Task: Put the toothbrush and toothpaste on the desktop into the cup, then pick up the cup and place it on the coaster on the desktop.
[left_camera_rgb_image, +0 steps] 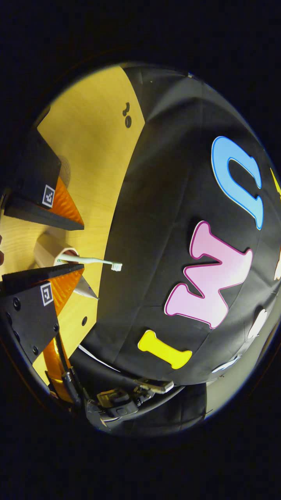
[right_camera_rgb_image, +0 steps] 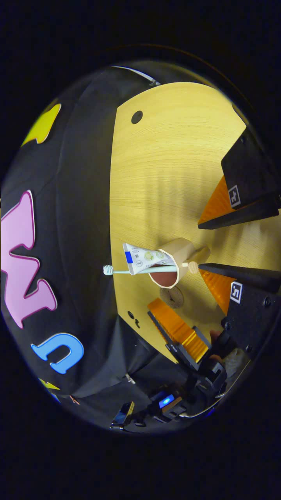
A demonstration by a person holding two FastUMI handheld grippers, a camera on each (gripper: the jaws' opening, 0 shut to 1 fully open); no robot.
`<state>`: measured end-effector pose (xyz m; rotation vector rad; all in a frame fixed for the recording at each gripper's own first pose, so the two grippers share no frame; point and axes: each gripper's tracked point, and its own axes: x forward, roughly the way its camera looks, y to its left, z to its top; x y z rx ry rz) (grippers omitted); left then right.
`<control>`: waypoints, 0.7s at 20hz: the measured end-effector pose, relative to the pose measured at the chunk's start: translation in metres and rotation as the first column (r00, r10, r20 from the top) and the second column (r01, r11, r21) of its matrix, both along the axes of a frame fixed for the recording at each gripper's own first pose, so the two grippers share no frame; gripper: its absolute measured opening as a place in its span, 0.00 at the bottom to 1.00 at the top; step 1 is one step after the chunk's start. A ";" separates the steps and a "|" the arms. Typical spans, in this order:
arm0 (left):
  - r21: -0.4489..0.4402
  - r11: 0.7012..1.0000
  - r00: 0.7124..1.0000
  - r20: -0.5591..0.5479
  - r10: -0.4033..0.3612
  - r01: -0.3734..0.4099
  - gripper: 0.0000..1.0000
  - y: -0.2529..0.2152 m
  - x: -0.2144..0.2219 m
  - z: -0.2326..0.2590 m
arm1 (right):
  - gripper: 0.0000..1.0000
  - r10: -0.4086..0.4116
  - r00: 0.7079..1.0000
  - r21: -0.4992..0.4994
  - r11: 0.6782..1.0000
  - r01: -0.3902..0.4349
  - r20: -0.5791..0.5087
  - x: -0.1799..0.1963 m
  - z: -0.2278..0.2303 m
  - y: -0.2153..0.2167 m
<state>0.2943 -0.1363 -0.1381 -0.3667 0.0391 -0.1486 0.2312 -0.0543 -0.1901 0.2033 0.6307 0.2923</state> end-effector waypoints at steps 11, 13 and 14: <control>0.014 0.998 0.986 -0.150 0.067 -0.066 0.57 0.052 -0.112 -0.056 | 0.59 0.108 0.976 -0.134 0.982 -0.135 -0.187 0.025 -0.044 0.039; 0.004 0.997 0.982 -0.172 0.075 -0.075 0.57 0.056 -0.130 -0.065 | 0.59 0.119 0.970 -0.147 0.977 -0.153 -0.213 0.033 -0.053 0.045; 0.005 0.997 0.980 -0.182 0.082 -0.083 0.57 0.059 -0.137 -0.070 | 0.59 0.126 0.966 -0.157 0.974 -0.164 -0.226 0.034 -0.056 0.047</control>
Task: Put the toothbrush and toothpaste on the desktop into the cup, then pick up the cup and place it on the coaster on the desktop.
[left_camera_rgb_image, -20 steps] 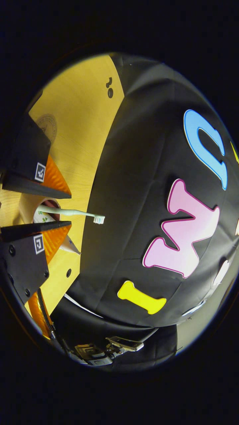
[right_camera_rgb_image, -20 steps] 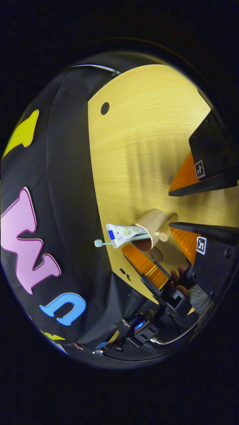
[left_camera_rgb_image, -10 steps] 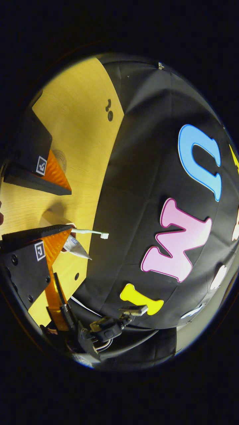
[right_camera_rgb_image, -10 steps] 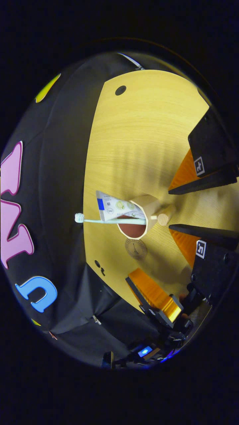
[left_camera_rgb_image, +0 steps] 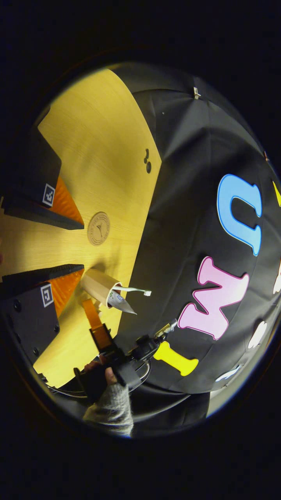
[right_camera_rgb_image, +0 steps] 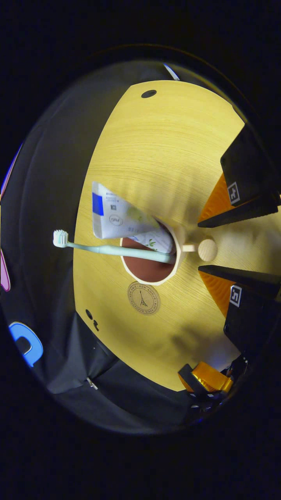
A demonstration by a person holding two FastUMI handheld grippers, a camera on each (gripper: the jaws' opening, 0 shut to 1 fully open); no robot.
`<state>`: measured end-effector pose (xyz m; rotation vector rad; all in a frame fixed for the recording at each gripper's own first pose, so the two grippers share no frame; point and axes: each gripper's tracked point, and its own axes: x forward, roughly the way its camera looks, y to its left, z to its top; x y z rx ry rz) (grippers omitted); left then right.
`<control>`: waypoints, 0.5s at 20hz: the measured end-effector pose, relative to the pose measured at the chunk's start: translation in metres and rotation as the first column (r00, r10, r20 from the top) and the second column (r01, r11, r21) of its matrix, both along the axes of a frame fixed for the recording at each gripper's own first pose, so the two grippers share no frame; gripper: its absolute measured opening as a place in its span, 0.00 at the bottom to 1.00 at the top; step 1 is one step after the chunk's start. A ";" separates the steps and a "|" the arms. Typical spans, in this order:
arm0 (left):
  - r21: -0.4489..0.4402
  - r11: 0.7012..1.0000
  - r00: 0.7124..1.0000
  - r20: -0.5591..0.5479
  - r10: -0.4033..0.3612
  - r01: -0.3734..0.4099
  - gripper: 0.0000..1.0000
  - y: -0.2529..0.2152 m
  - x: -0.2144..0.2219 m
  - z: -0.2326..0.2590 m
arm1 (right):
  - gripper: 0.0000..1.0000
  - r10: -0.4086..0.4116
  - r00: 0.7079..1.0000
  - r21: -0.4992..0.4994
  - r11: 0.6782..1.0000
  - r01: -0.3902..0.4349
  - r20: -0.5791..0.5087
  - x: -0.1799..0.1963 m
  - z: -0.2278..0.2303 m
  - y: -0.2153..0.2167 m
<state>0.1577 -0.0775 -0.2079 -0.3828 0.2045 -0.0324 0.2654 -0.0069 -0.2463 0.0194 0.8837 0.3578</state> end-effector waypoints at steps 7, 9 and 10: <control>-0.007 0.998 0.997 -0.041 0.068 -0.068 0.57 0.020 -0.022 -0.021 | 0.59 0.046 0.997 -0.093 0.994 -0.052 -0.062 0.015 -0.020 0.008; -0.004 0.997 0.995 -0.046 0.083 -0.083 0.57 0.025 -0.023 -0.023 | 0.59 0.042 0.998 -0.111 0.993 -0.048 -0.056 0.020 -0.021 0.008; -0.003 0.996 0.995 -0.047 0.089 -0.089 0.57 0.027 -0.024 -0.024 | 0.59 0.034 0.998 -0.127 0.991 -0.040 -0.051 0.022 -0.020 0.005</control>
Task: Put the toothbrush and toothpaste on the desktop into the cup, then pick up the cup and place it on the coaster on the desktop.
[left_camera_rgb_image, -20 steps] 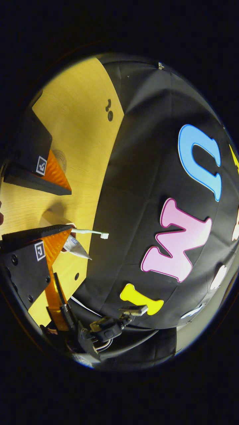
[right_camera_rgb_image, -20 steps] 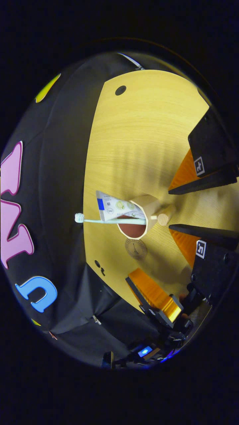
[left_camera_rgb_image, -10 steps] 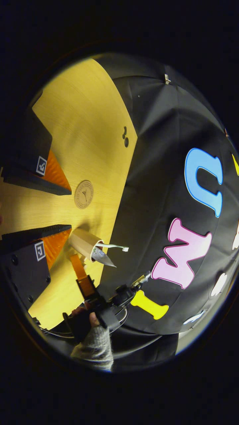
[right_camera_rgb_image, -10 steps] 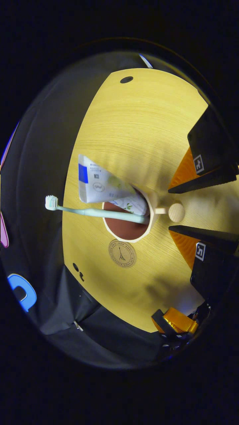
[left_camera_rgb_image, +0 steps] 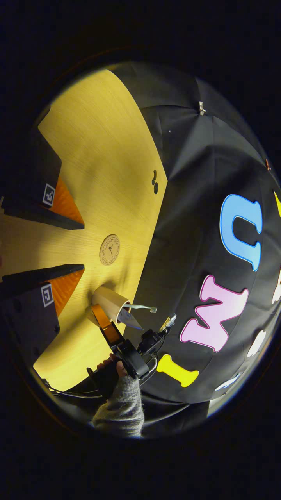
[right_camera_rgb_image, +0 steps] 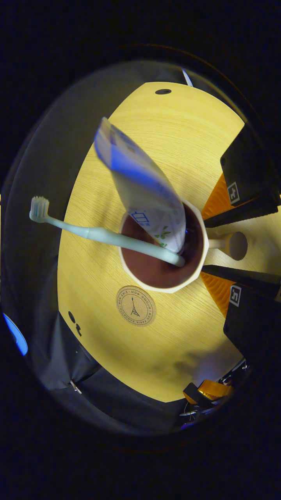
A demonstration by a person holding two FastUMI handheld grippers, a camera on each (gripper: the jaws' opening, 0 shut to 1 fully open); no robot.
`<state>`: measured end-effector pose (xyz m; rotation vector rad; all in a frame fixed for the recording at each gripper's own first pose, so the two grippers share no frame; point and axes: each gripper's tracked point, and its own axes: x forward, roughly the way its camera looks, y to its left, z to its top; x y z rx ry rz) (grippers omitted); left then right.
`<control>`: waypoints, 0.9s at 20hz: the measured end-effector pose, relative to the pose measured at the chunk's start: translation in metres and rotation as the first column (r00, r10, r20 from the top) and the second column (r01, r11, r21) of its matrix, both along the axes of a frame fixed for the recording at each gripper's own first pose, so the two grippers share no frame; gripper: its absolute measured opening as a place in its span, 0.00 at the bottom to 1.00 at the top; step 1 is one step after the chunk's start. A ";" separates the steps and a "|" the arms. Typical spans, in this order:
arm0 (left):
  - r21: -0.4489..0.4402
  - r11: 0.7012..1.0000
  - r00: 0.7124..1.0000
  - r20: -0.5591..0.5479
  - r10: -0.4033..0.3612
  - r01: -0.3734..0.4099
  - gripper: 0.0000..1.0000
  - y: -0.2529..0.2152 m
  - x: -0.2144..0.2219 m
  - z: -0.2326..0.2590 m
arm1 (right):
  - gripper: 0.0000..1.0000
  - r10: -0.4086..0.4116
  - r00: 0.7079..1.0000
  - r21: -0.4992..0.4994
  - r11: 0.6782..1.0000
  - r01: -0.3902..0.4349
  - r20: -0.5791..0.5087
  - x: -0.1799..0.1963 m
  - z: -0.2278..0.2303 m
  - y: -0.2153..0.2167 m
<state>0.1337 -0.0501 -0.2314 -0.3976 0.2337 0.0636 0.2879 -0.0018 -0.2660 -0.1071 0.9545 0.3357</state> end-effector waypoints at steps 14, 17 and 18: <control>0.001 1.000 1.000 0.000 -0.003 0.003 0.57 0.005 -0.006 -0.003 | 0.26 0.062 0.997 -0.049 0.997 -0.060 0.045 -0.014 0.008 0.003; 0.005 1.000 1.000 -0.001 0.003 -0.003 0.57 0.012 -0.014 -0.004 | 0.26 0.071 0.995 -0.012 0.997 -0.070 0.063 -0.013 0.022 0.026; 0.004 1.000 1.000 0.000 0.004 -0.004 0.57 0.015 -0.016 -0.003 | 0.26 0.081 0.994 -0.010 0.997 -0.081 0.070 -0.011 0.026 0.034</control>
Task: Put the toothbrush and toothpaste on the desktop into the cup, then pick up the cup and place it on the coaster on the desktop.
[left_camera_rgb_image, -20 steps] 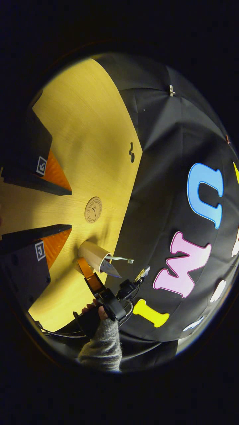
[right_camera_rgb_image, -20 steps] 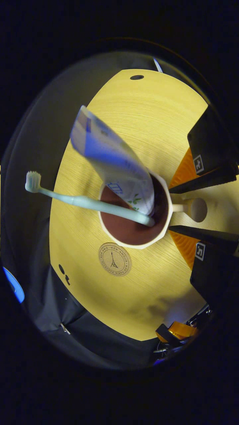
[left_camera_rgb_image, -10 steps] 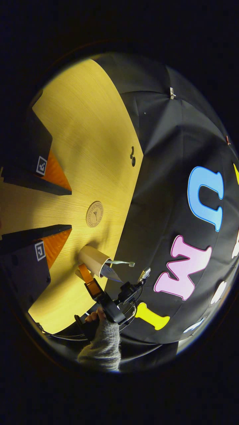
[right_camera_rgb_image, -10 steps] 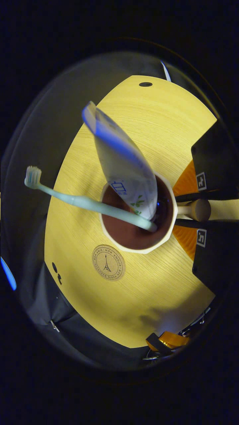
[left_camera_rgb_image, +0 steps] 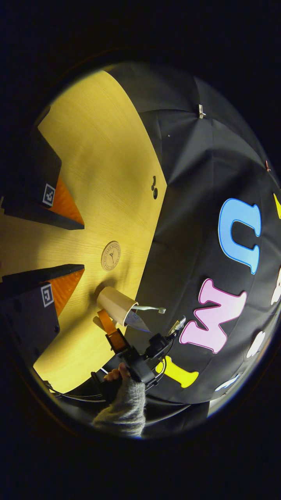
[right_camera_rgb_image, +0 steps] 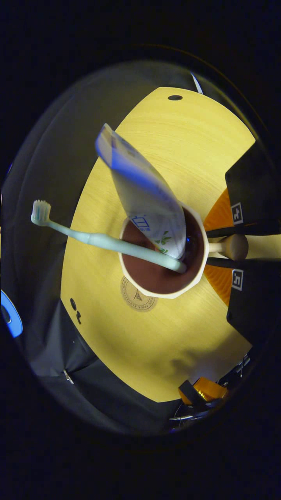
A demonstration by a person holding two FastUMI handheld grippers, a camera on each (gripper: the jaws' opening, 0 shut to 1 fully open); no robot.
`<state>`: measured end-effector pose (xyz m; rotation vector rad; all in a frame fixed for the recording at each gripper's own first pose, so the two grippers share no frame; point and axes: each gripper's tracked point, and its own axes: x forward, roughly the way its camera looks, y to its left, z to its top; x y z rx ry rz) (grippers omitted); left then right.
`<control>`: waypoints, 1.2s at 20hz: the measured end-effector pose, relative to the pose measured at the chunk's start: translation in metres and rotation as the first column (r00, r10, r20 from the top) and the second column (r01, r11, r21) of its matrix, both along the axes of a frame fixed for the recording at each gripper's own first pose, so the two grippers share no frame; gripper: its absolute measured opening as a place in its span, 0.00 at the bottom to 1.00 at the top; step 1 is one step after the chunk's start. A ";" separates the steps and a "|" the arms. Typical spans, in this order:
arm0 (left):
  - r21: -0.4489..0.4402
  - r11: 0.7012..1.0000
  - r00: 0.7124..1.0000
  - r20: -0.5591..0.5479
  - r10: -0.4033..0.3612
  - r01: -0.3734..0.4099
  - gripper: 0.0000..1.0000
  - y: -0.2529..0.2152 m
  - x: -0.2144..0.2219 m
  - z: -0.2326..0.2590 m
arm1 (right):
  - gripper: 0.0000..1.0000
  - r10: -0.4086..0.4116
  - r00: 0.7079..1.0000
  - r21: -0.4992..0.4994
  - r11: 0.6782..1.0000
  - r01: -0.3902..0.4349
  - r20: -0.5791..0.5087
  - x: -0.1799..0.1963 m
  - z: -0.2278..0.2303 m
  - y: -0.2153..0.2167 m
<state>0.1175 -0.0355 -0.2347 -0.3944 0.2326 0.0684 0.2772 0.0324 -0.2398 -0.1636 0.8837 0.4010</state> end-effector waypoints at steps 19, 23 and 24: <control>-0.034 0.999 0.999 -0.042 0.013 -0.014 0.57 0.066 -0.009 -0.030 | 0.26 0.089 0.996 -0.048 0.995 -0.090 -0.030 0.041 -0.003 0.113; -0.042 0.999 0.999 -0.045 0.009 -0.011 0.57 0.076 -0.008 -0.034 | 0.26 0.072 0.996 -0.066 0.995 -0.075 -0.045 0.043 -0.008 0.109; -0.042 0.999 0.999 -0.047 0.006 -0.008 0.57 0.077 -0.009 -0.035 | 0.26 0.072 0.996 -0.067 0.995 -0.075 -0.044 0.043 -0.008 0.109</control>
